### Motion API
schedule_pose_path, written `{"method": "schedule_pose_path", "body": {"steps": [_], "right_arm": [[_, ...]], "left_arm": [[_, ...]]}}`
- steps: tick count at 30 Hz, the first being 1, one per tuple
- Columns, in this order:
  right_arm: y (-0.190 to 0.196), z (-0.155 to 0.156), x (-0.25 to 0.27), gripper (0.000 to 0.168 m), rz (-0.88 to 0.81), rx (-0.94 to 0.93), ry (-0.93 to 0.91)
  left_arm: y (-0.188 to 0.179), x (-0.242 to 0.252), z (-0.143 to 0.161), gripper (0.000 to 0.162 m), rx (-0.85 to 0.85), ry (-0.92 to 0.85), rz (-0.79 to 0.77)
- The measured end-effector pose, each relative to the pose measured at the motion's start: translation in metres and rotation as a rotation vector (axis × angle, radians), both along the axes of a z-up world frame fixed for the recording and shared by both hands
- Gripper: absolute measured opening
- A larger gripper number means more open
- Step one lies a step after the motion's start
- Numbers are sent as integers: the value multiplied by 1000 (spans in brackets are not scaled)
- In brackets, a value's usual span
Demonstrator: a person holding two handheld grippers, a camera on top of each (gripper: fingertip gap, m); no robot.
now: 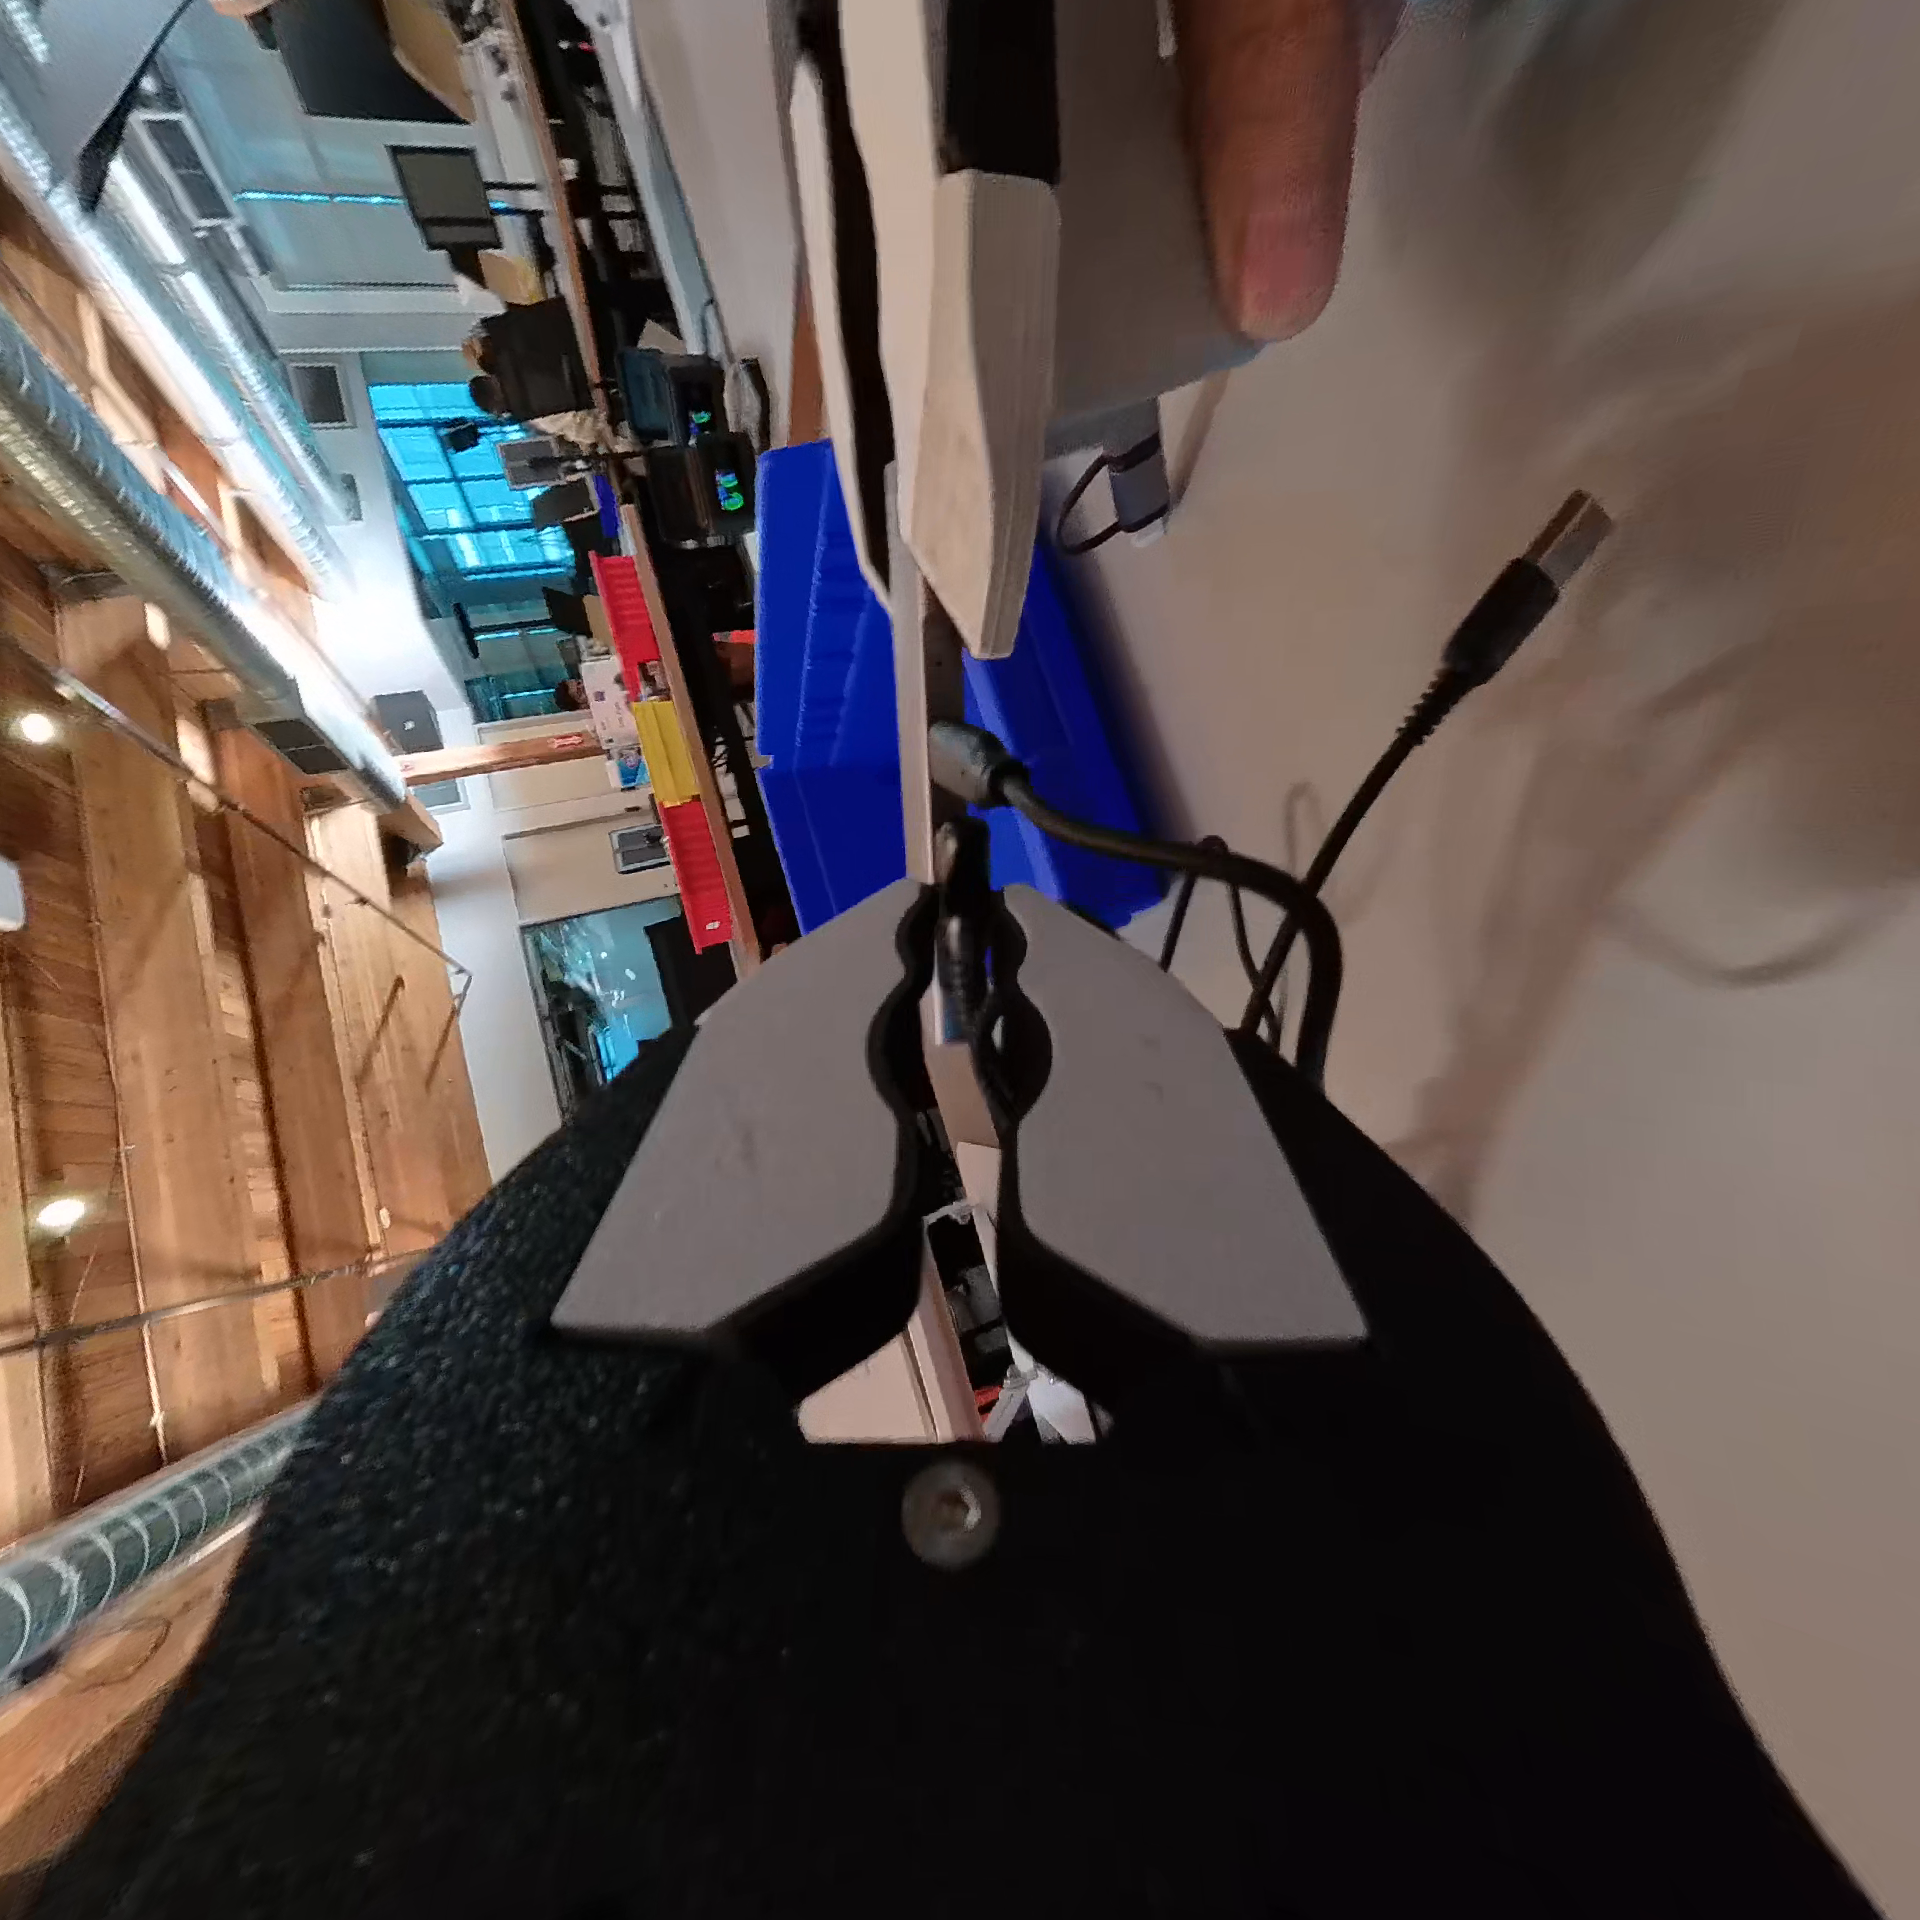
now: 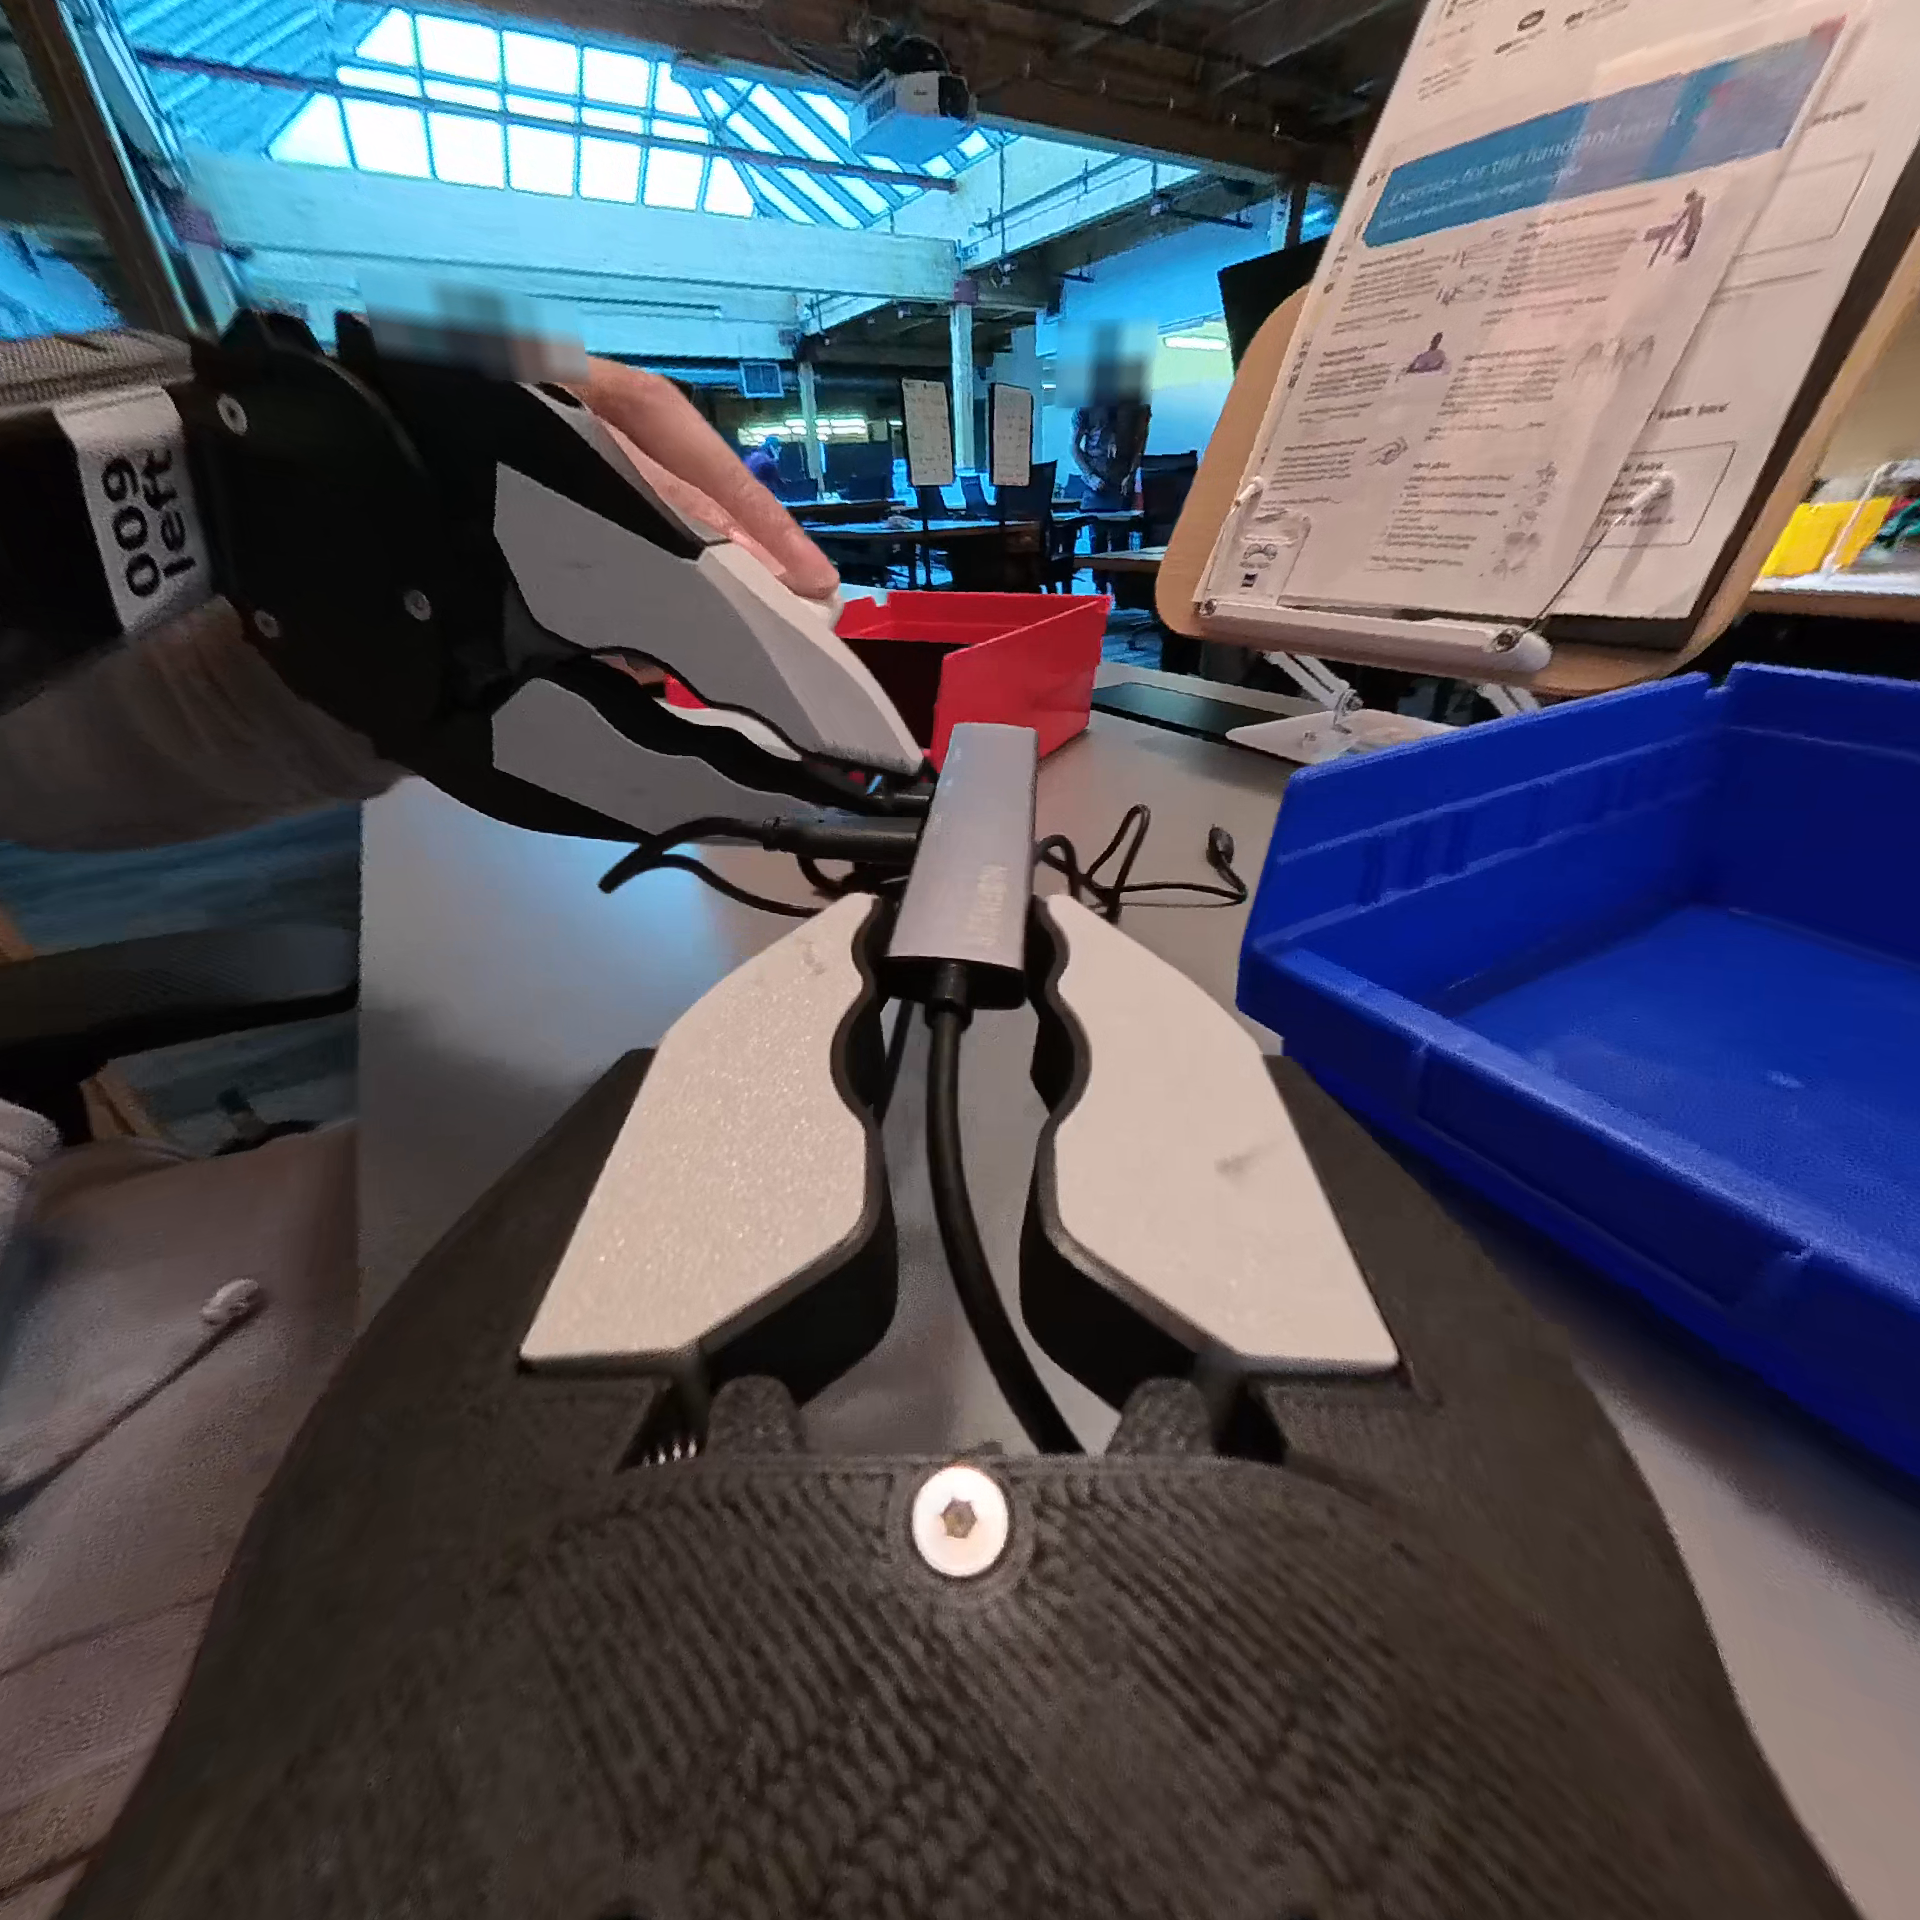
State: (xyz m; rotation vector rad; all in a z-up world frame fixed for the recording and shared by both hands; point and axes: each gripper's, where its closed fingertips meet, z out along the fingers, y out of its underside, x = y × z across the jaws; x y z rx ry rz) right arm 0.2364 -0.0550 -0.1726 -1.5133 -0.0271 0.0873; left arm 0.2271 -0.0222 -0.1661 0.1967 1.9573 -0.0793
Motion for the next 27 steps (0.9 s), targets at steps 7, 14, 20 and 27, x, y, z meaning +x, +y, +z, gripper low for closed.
{"method": "schedule_pose_path", "body": {"steps": [7, 14, 20, 27], "right_arm": [[-16, 15, 21, 25, -142, 8, -59], [-25, 77, 12, 25, -165, 104, -70], [-22, 183, 18, 24, -183, 159, -133], [-16, 295, 60, 24, -326, 144, -192]], "left_arm": [[79, -10, 67, 27, -608, -210, 240], [194, -38, 20, 38, -1220, -151, 508], [195, -41, 2, 39, -1222, -153, 487], [176, -38, -8, 36, -1271, -157, 413]]}}
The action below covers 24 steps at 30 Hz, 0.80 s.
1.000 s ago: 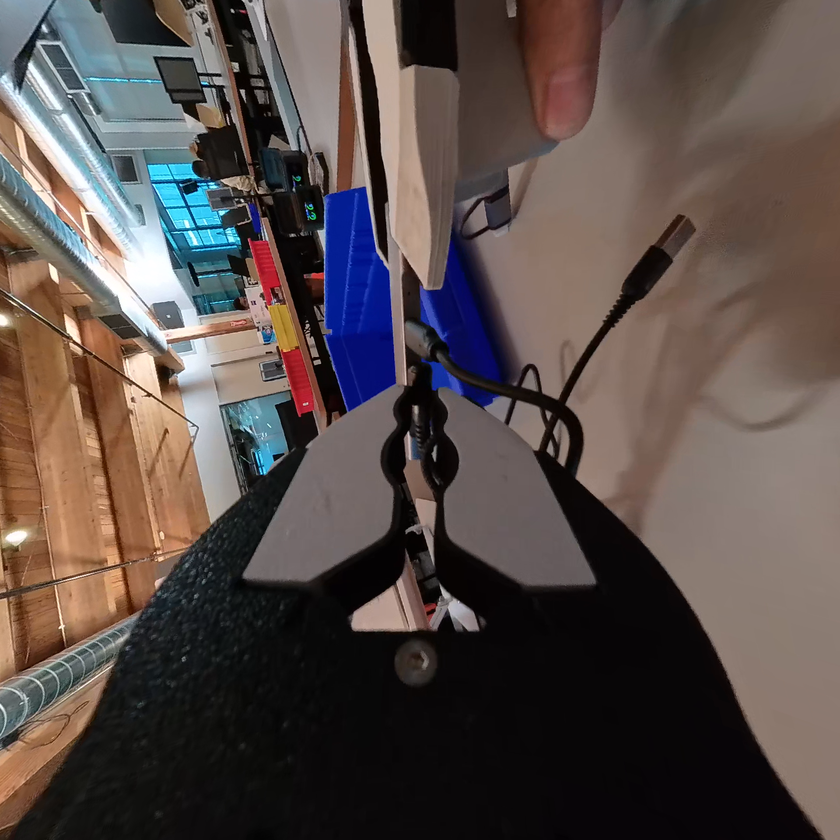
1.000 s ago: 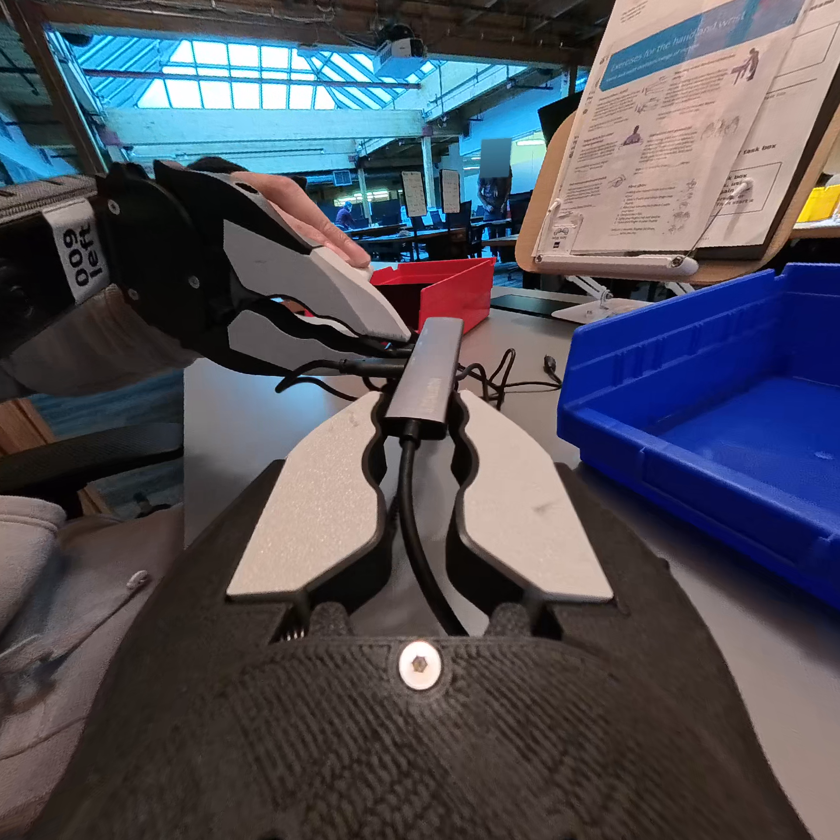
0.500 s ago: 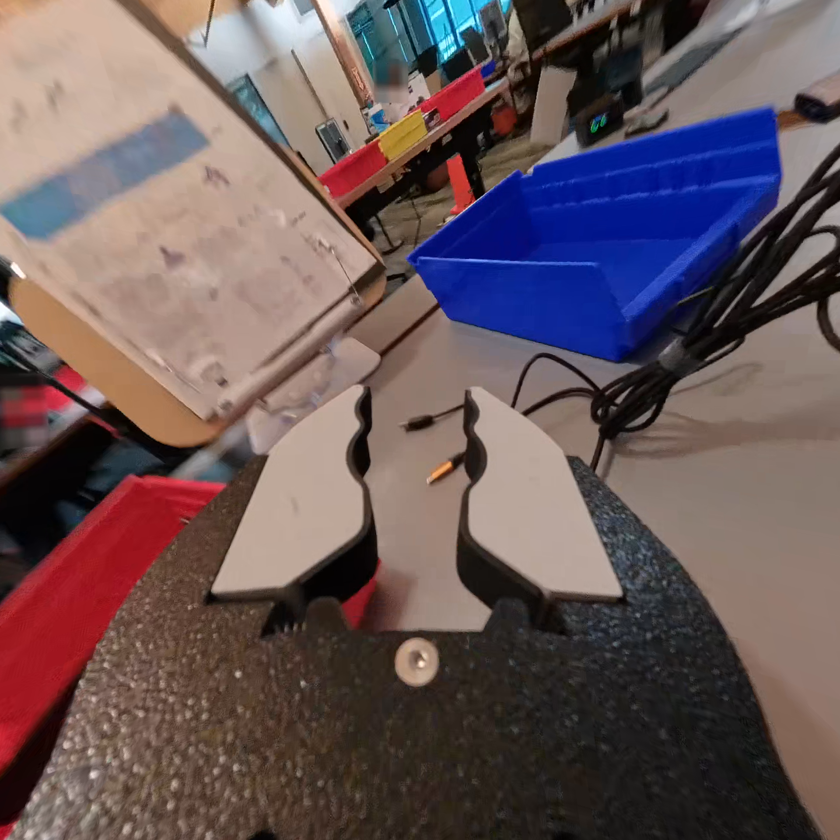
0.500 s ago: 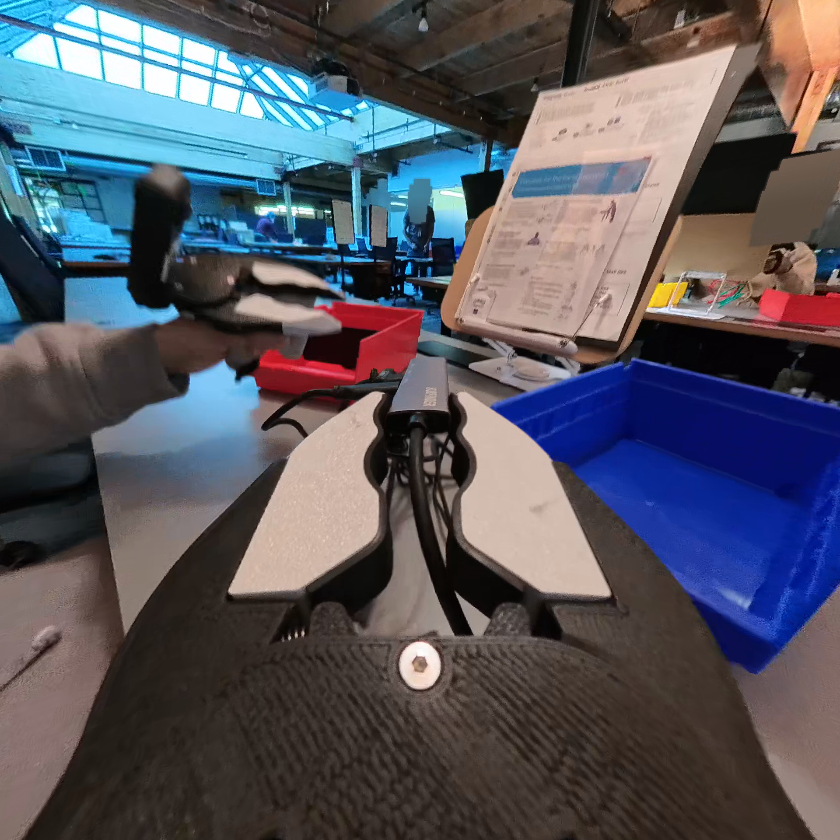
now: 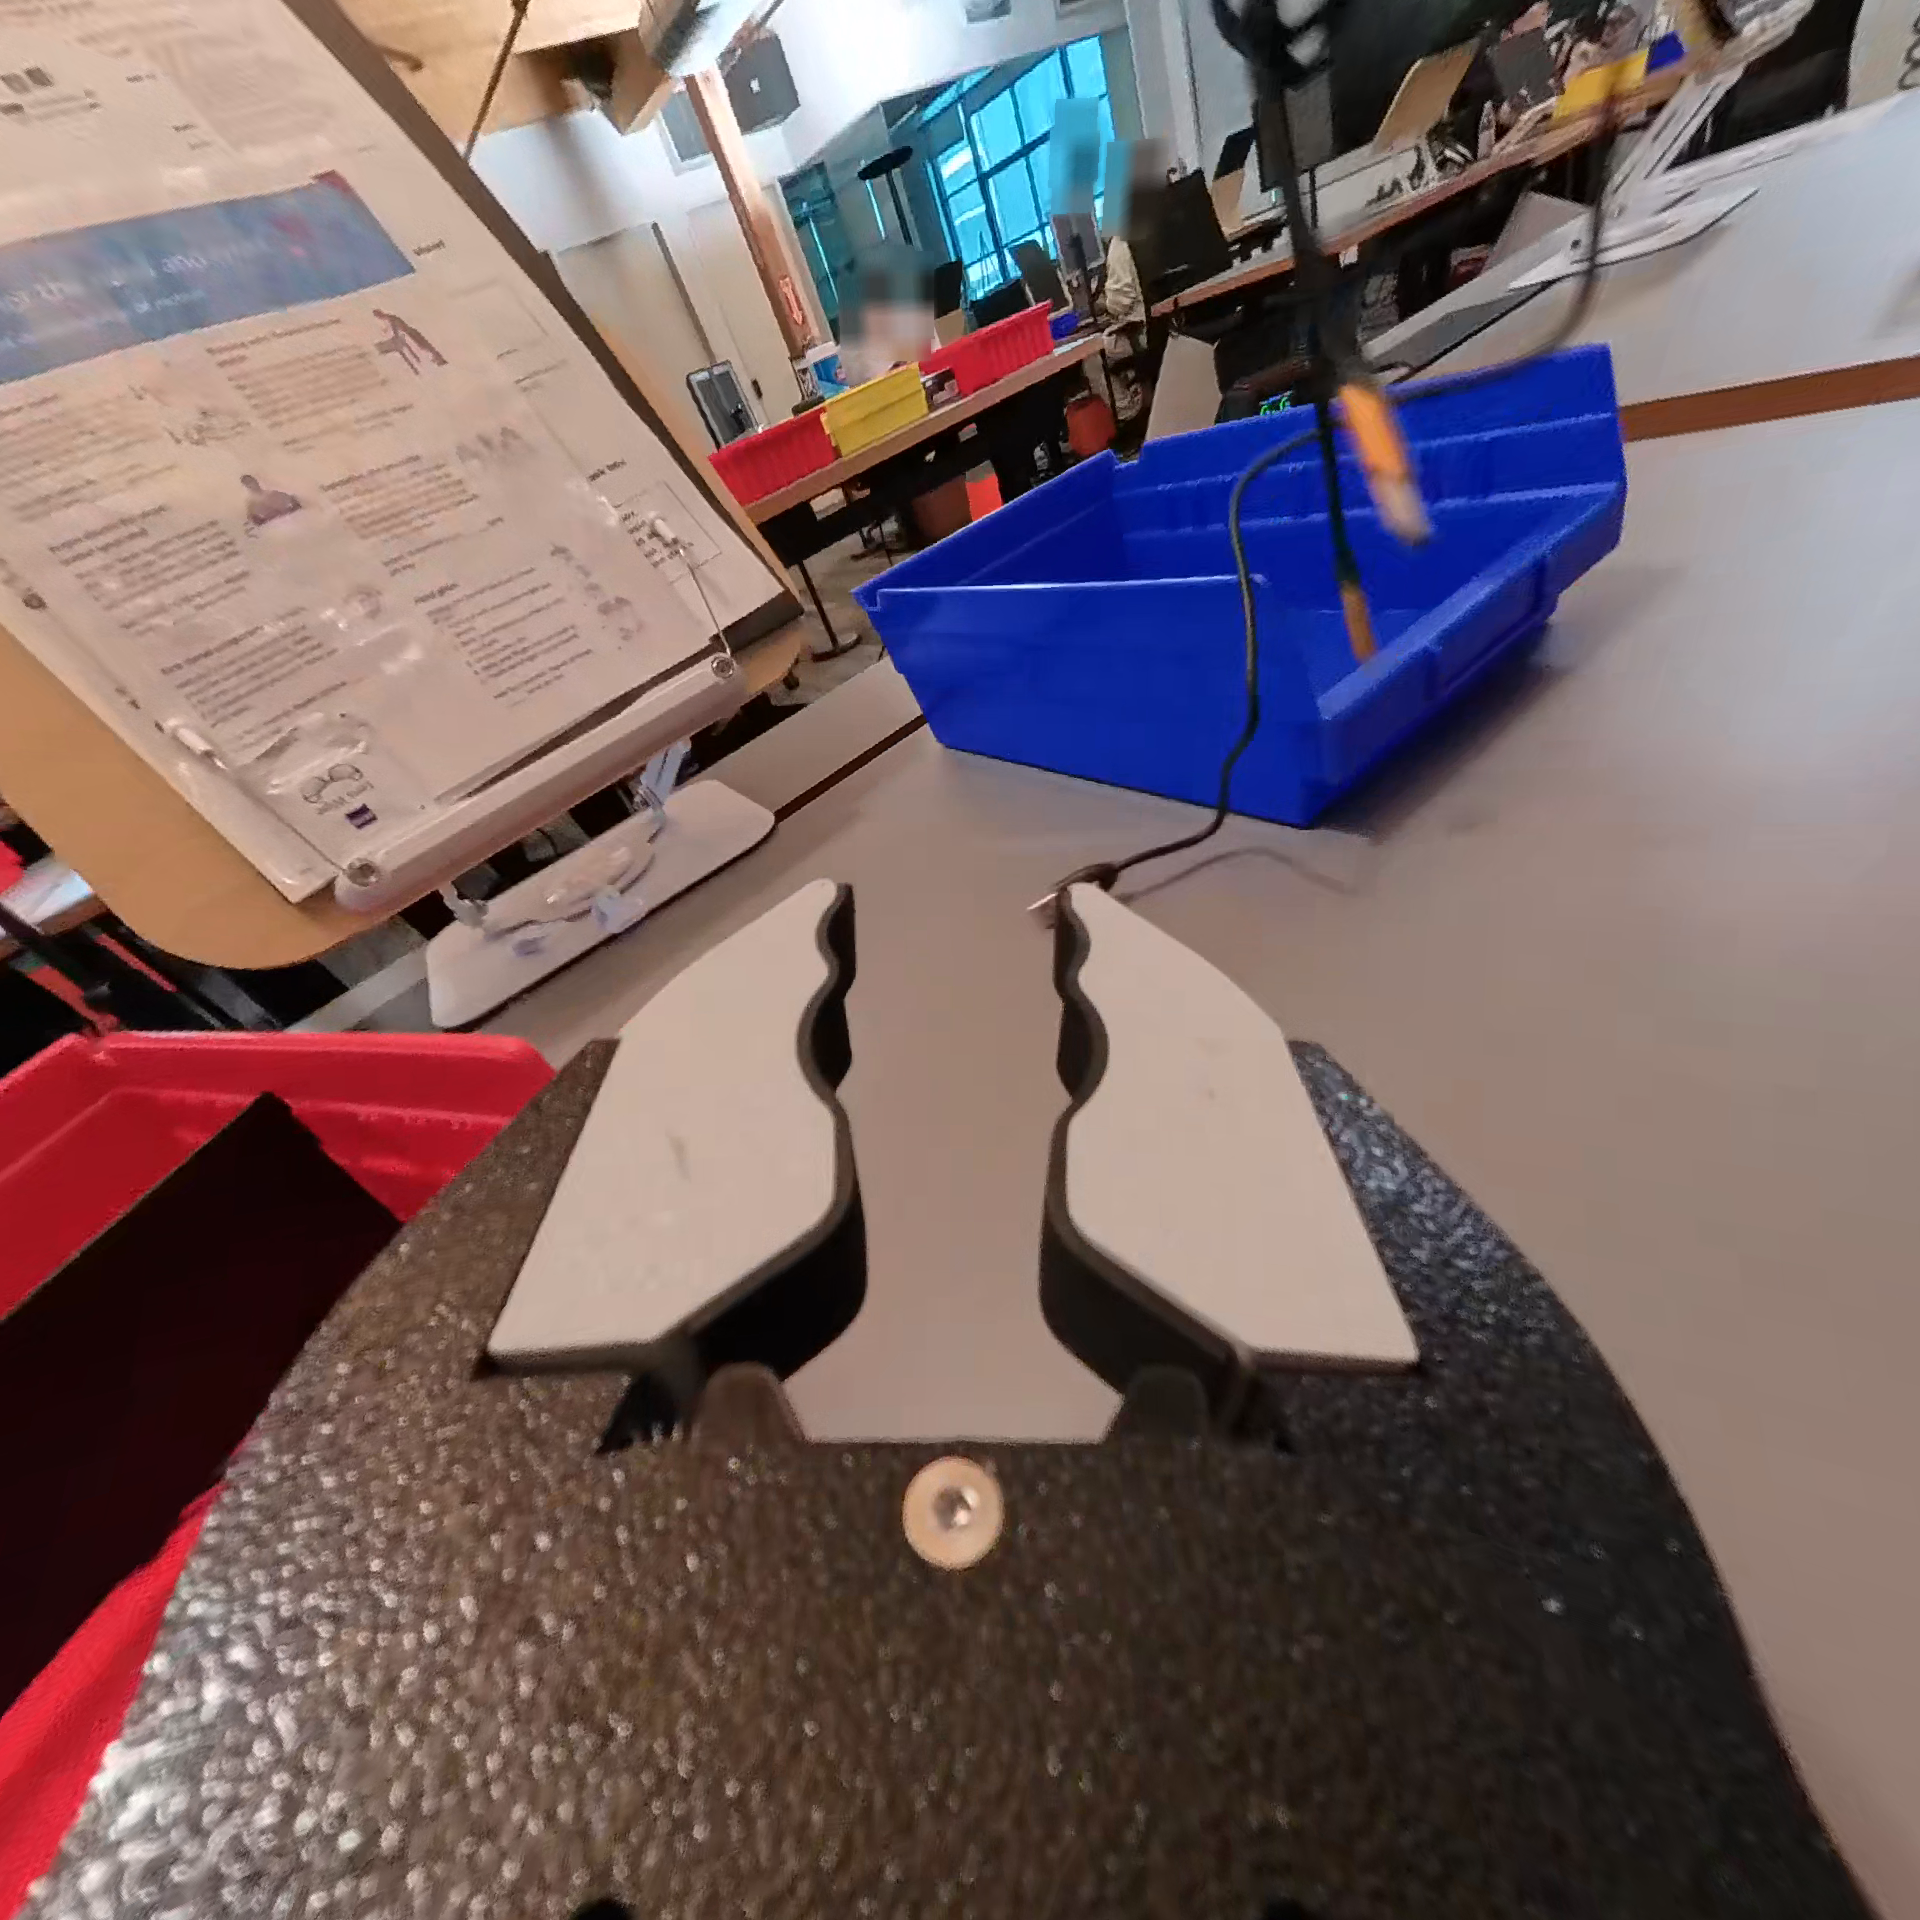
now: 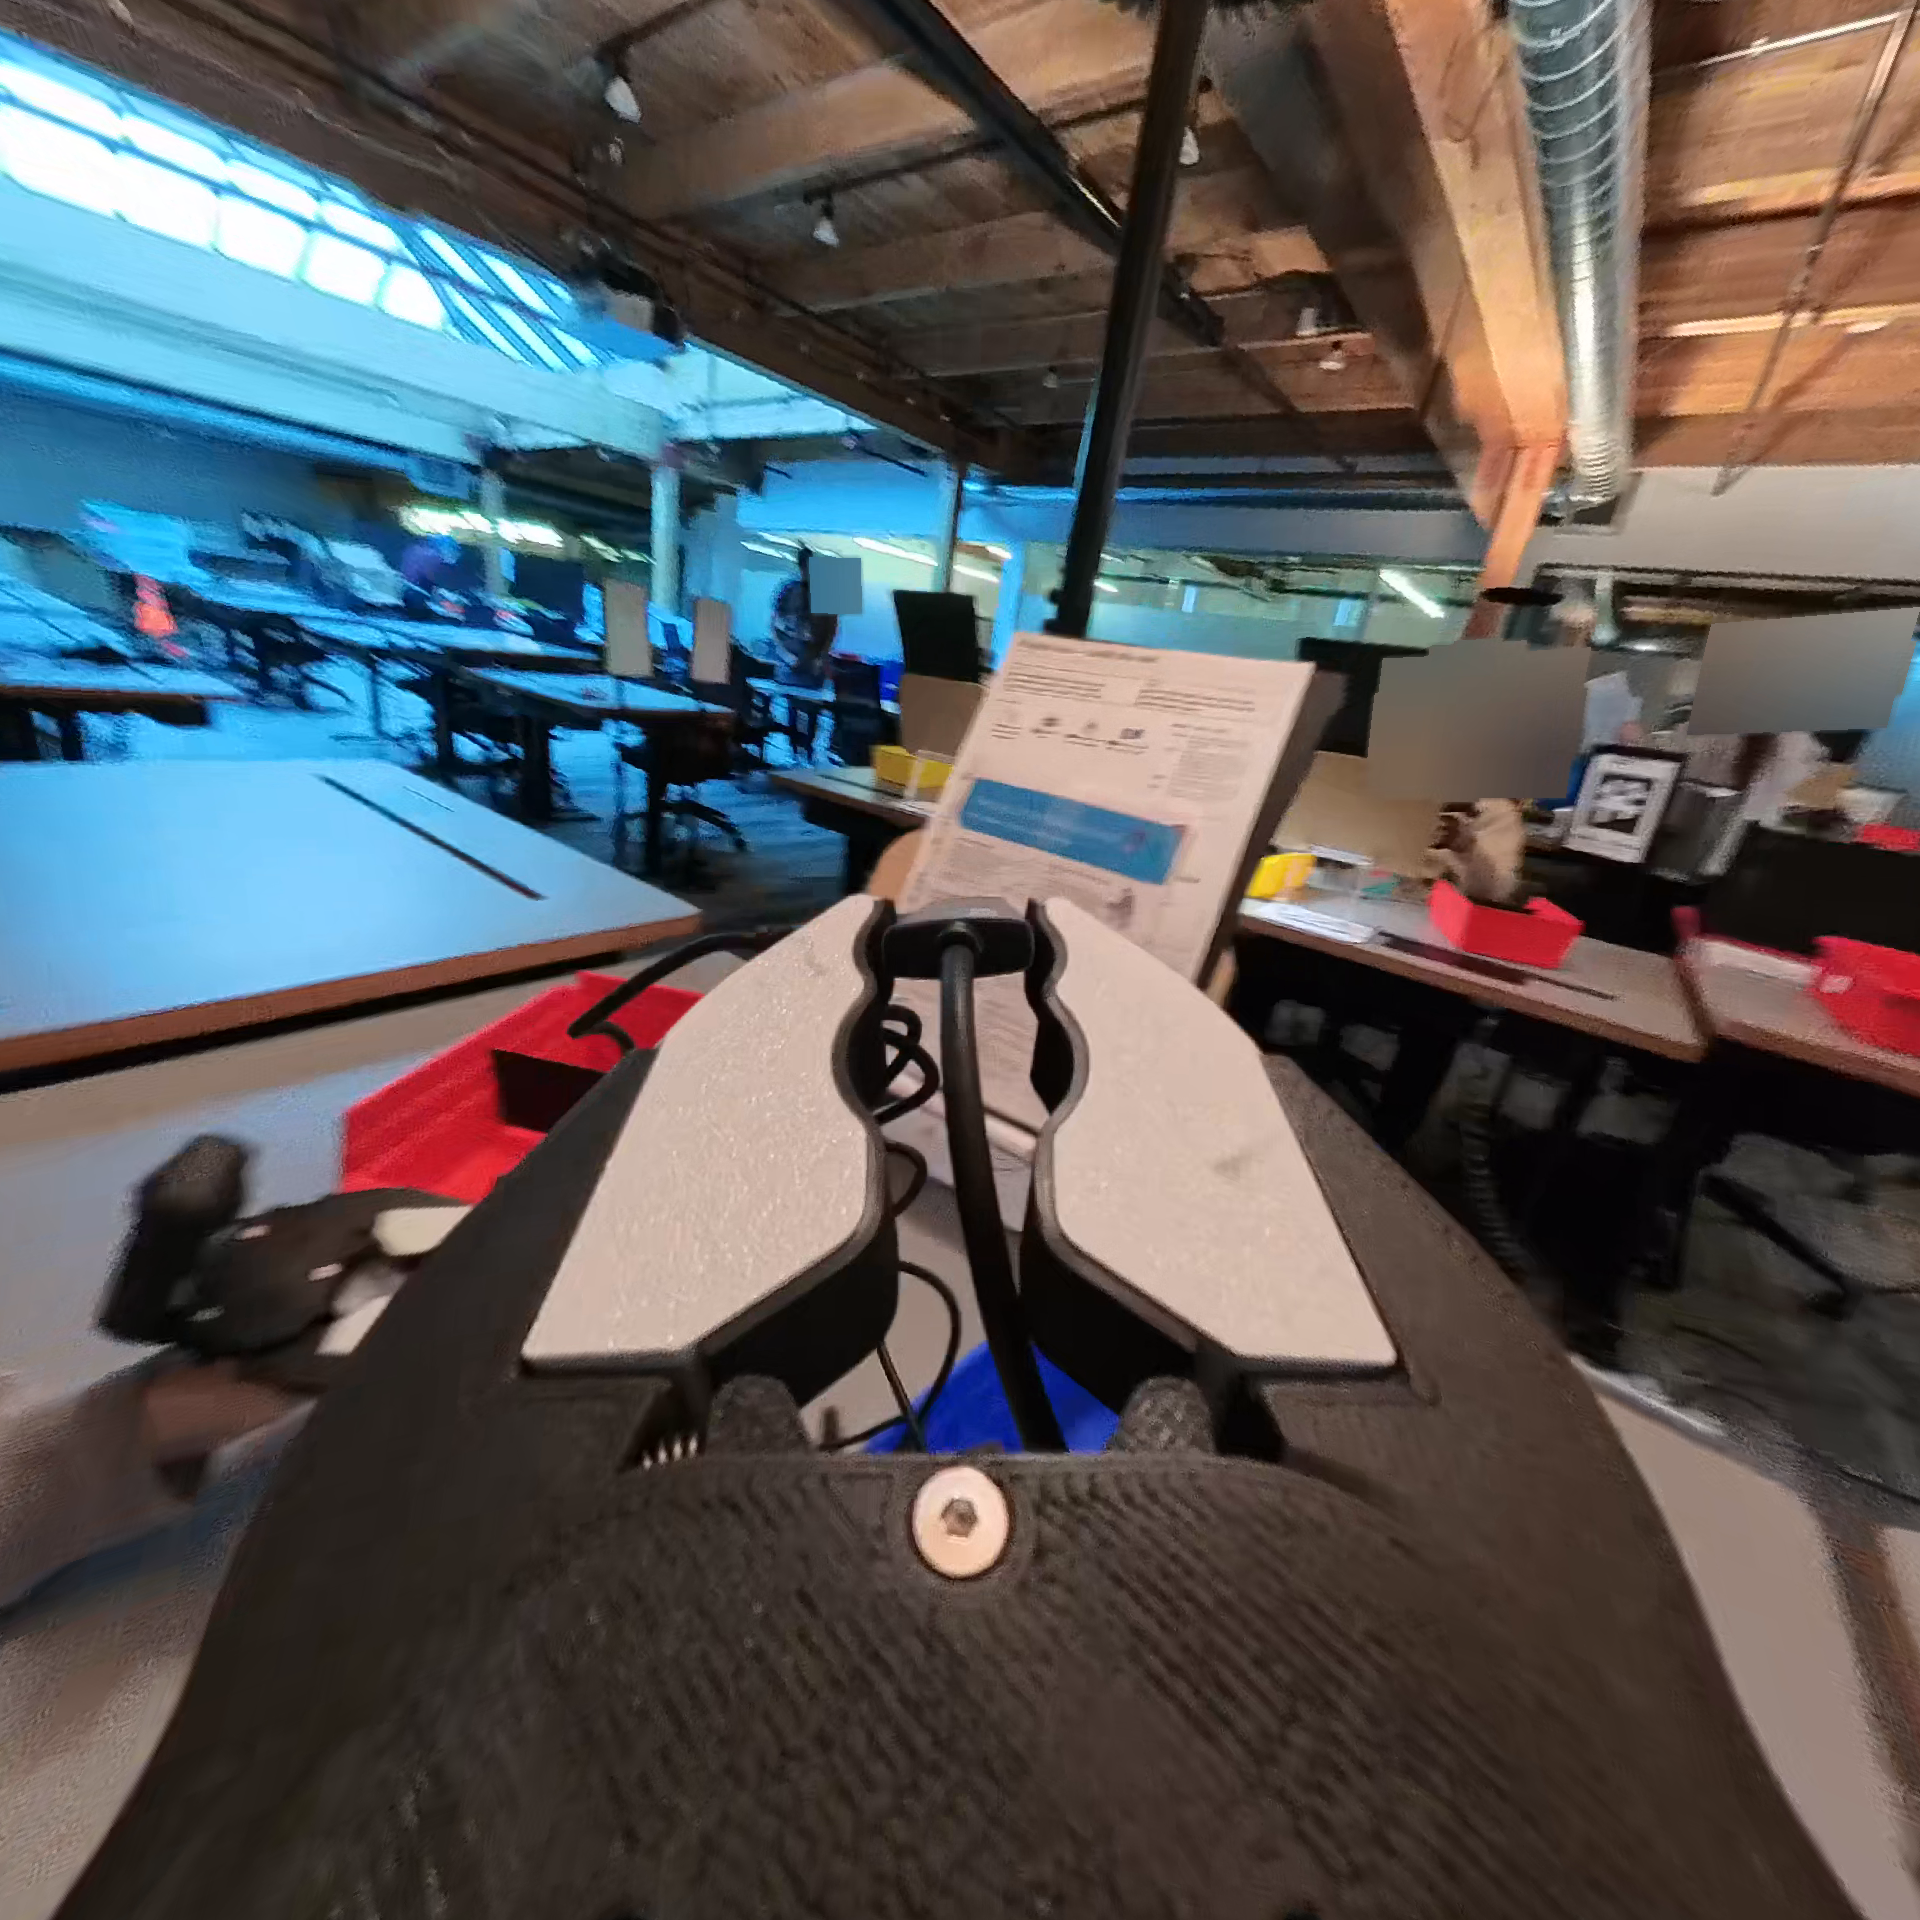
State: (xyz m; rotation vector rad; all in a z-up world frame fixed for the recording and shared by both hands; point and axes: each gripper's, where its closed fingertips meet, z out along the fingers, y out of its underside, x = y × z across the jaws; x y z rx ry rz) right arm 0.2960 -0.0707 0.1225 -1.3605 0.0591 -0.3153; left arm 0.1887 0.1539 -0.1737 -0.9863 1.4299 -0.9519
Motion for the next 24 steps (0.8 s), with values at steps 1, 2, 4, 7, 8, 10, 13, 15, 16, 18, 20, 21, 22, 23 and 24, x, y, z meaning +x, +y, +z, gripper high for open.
{"method": "schedule_pose_path", "body": {"steps": [1, 2, 4, 7, 8, 10, 13, 15, 16, 18, 20, 21, 22, 23, 24], "right_arm": [[3, 10, 10, 24, -48, -18, -26], [6, 19, 20, 24, -97, -37, -43], [11, 35, 39, 24, -165, -64, -87], [16, 60, 62, 24, -244, -67, -109], [16, 69, 69, 25, -268, -68, -123], [15, 84, 79, 24, -309, -55, -115], [8, 110, 87, 25, -369, -7, -127], [2, 132, 89, 25, -384, 31, -131], [-2, 146, 90, 25, -404, 44, -152], [-6, 171, 94, 24, -426, 44, -168], [-7, 198, 90, 24, -421, 69, -185], [-6, 210, 87, 24, -420, 68, -191], [-6, 221, 85, 24, -423, 68, -201], [-6, 232, 83, 25, -426, 71, -212], [-6, 242, 79, 25, -417, 83, -217]], "left_arm": [[-1, -1, -1, 35, 23, -6, -1], [-1, -2, -1, 34, 48, -13, 5], [-4, -3, -4, 34, 53, -15, -3], [-9, -5, -14, 35, 21, -1, -34], [-9, -6, -18, 35, 14, 4, -39], [-10, -7, -22, 35, -1, 11, -56], [-9, -9, -20, 35, -8, 3, -60], [-10, -10, -20, 35, 3, 2, -74], [-10, -11, -20, 35, 7, -4, -74], [-10, -11, -19, 35, 4, -9, -77], [-11, -11, -19, 35, 7, -10, -80], [-12, -12, -20, 35, 12, -11, -82], [-13, -12, -20, 35, 18, -10, -85], [-14, -11, -20, 34, 25, -8, -87], [-14, -11, -21, 34, 32, -5, -89]]}}
